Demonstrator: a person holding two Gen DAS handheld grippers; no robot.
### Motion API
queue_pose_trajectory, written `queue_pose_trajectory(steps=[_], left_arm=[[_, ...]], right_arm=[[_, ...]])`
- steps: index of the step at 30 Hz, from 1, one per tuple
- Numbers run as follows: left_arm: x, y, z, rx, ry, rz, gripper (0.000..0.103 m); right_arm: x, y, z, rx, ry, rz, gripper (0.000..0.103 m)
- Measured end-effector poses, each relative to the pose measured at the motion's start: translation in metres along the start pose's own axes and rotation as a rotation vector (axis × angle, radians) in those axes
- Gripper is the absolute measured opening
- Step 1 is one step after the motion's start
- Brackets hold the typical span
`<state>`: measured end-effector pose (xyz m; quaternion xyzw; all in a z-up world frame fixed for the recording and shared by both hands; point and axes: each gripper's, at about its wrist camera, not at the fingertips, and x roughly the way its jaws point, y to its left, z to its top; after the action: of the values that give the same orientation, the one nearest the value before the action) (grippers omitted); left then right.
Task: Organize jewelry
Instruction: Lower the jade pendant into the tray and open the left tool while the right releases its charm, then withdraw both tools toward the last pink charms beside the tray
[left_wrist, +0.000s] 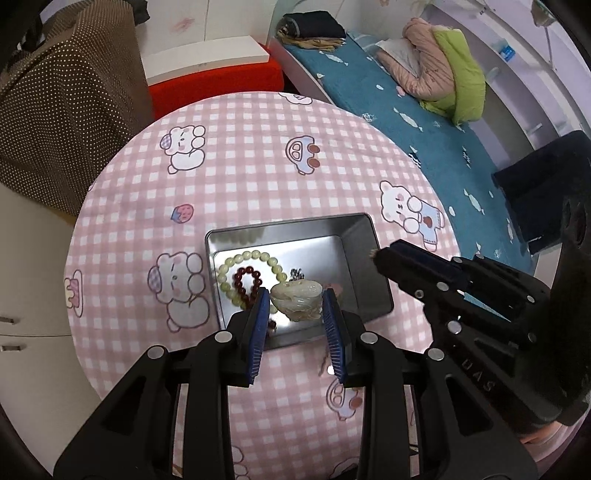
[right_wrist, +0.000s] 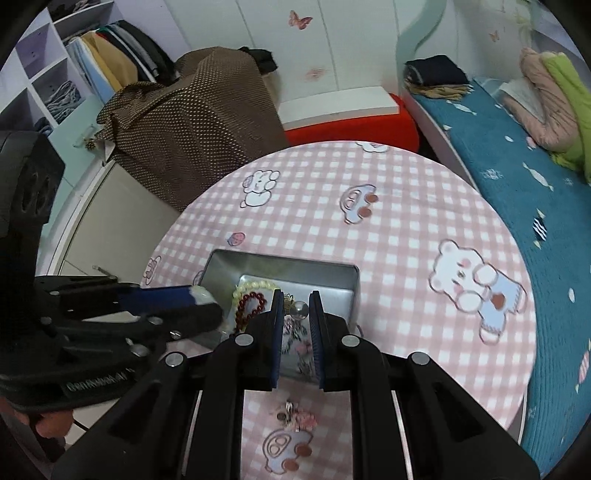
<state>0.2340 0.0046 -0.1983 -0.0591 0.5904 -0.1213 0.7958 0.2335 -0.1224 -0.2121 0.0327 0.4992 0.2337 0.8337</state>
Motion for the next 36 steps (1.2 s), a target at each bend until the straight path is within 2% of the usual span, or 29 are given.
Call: queue_pose_trajectory(steps=[4,6,8,11,16,21,22,23,24,36], left_arm=[[0.008,0.0,0.007,-0.012,0.011,0.011,0.029],[0.012,0.001,0.01,-0.021,0.017,0.014,0.029],[0.015,0.003,0.013,-0.028,0.022,0.016,0.029],[0.02,0.001,0.016,-0.027,0.025,0.014,0.029],[0.026,-0.008,0.02,-0.009,0.033,0.0,0.03],[0.033,-0.018,0.024,0.018,0.057,-0.006,0.03],[0.034,-0.021,0.024,0.028,0.063,-0.014,0.034],[0.035,-0.023,0.024,0.039,0.075,-0.015,0.045],[0.035,-0.024,0.024,0.041,0.072,-0.01,0.048],[0.025,-0.022,0.016,0.044,0.059,0.004,0.048]], right_arm=[[0.004,-0.001,0.005,-0.024,0.003,0.001,0.016],[0.003,-0.006,0.008,-0.023,0.0,0.008,0.029],[-0.002,-0.012,0.008,-0.018,-0.015,-0.011,0.037],[-0.006,-0.02,0.008,-0.006,-0.022,-0.032,0.042],[-0.012,-0.041,0.003,0.054,-0.017,-0.075,0.045],[-0.016,-0.053,-0.008,0.091,-0.008,-0.093,0.052],[-0.016,-0.053,-0.009,0.093,-0.005,-0.098,0.053],[-0.016,-0.055,-0.011,0.097,-0.002,-0.1,0.054],[-0.016,-0.057,-0.012,0.106,-0.002,-0.101,0.055],[-0.026,-0.058,-0.02,0.121,-0.021,-0.131,0.056]])
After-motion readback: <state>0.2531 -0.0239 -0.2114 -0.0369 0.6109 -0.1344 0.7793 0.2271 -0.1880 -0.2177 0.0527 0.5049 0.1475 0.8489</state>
